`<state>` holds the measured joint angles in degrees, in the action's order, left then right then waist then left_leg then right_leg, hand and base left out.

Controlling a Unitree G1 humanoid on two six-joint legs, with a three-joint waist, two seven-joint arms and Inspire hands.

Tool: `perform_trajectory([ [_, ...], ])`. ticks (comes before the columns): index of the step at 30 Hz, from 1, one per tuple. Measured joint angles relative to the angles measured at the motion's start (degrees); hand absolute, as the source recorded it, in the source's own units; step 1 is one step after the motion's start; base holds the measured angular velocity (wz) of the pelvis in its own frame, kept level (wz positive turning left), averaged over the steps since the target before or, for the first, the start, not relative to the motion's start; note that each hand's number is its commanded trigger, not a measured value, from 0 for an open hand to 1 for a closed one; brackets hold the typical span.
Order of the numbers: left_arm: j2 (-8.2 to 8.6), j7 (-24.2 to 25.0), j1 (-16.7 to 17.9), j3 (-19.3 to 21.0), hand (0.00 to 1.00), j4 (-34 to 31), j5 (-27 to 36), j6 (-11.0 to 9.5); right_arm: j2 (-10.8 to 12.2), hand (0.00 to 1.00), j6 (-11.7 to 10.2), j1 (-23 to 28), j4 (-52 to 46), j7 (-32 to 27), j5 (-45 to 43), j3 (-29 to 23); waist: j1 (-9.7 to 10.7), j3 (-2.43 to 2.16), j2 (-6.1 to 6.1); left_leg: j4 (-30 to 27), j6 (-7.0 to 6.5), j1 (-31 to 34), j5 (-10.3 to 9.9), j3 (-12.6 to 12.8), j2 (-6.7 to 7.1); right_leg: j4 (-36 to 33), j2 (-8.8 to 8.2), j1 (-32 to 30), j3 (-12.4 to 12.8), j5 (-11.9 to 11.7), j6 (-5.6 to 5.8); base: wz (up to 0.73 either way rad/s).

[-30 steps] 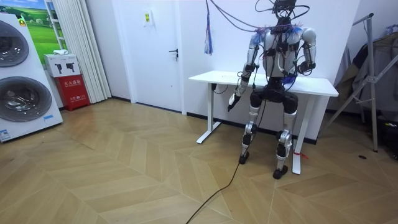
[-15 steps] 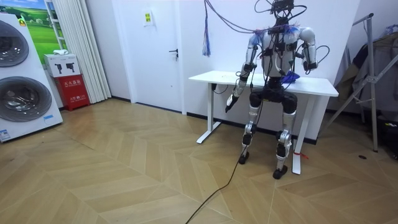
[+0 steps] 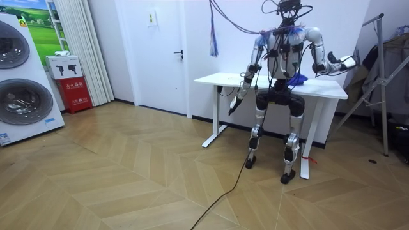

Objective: Wipe table

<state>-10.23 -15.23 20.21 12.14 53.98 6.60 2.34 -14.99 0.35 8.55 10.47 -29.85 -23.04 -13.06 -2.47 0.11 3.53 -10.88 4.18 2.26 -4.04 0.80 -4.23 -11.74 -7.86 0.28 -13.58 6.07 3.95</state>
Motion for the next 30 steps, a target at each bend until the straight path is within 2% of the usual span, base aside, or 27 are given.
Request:
perform_trajectory([
  [2,-0.15,-0.03,0.04,0.15,0.00,-0.10,0.01,0.13,-0.83,0.00,-0.46,-0.05,5.28,-2.62,3.02,-1.28,0.73,-0.19,0.24,-0.10,0.00,0.00,0.00,-0.10,0.09,-0.06,-0.08,0.09,-0.15,0.04,-0.07,0.05],
  [8,-0.02,0.86,0.02,1.59,0.00,-0.12,-0.11,0.74,-0.98,0.00,-0.62,0.01,16.51,-7.26,7.85,-4.88,0.87,-0.18,-0.17,-0.72,-0.47,0.12,-0.33,0.40,0.04,-0.01,-0.27,0.08,-0.20,0.14,-0.23,-0.02],
  [9,-0.02,1.03,-0.07,2.29,0.00,-0.11,-0.11,0.77,-1.04,0.00,-1.38,-0.12,19.90,-7.84,9.31,-5.25,0.93,-0.17,-0.06,-0.70,-0.70,0.10,-0.47,0.41,0.11,-0.02,-0.34,0.16,-0.27,0.14,-0.23,0.00],
  [12,-0.04,1.06,-0.43,3.50,0.00,-0.46,-0.11,0.76,-1.08,0.00,-1.58,-0.37,27.23,-8.93,14.14,-6.10,1.00,-0.12,0.55,-0.68,-0.74,0.20,-0.50,0.48,0.27,-0.02,-0.79,0.17,-0.90,0.15,-0.20,0.03],
  [14,-0.04,1.13,-0.32,3.53,0.00,-0.89,-0.97,0.88,-1.56,0.00,-1.62,-0.41,32.22,-9.44,16.27,-7.01,1.02,-0.15,-0.32,-0.73,-0.78,0.20,-0.52,0.49,0.53,0.02,-1.08,0.29,-1.00,0.18,-0.13,0.04],
  [15,-0.03,1.14,-0.24,3.53,0.00,-1.16,-1.29,0.97,-1.71,0.00,-1.61,-0.41,33.84,-9.44,17.34,-7.37,1.03,0.01,0.63,-0.75,-0.79,0.15,-0.53,0.49,0.63,-0.02,-1.17,0.31,-0.94,0.21,-0.07,0.00],
  [18,-0.03,1.13,0.63,4.73,0.00,-2.60,-1.48,1.03,-1.79,0.00,-1.53,-0.47,39.83,-9.44,22.96,-8.94,1.32,-0.17,0.70,-0.71,-0.94,-0.05,-0.62,0.47,0.86,-0.01,-1.32,0.54,-0.80,0.21,0.05,0.00],
  [21,-0.06,0.89,1.16,6.15,0.00,-2.87,-1.63,1.04,-2.44,0.00,-1.56,-0.28,46.88,-9.43,28.39,-9.35,2.45,-0.52,1.21,-0.72,-1.09,-0.09,-0.71,0.46,0.86,0.01,-1.31,0.81,-0.82,0.23,0.08,0.01],
  [25,-0.05,1.04,1.56,6.92,0.00,-2.35,-1.66,1.04,-2.96,0.00,-1.53,-0.14,51.42,-9.46,32.70,-11.44,3.23,-0.64,1.59,-1.04,-1.31,-0.03,-0.85,0.49,0.91,0.03,-1.60,0.84,-1.27,0.24,0.11,0.02],
  [26,0.06,1.29,1.58,7.28,0.00,-2.34,-1.70,1.04,-3.27,0.00,-1.53,-0.07,53.07,-9.45,33.77,-11.65,3.77,-0.51,1.45,-1.59,-1.50,0.23,-0.99,0.50,0.95,0.01,-1.81,0.89,-1.63,0.29,0.20,0.05],
  [30,0.09,2.20,1.56,7.47,0.00,-2.36,-1.75,1.21,-3.61,0.00,-1.19,0.48,58.29,-8.70,35.50,-13.21,4.11,-0.60,1.35,-2.51,-2.22,1.07,-1.55,0.58,1.47,0.14,-2.10,0.93,-1.08,0.52,0.75,0.00],
])
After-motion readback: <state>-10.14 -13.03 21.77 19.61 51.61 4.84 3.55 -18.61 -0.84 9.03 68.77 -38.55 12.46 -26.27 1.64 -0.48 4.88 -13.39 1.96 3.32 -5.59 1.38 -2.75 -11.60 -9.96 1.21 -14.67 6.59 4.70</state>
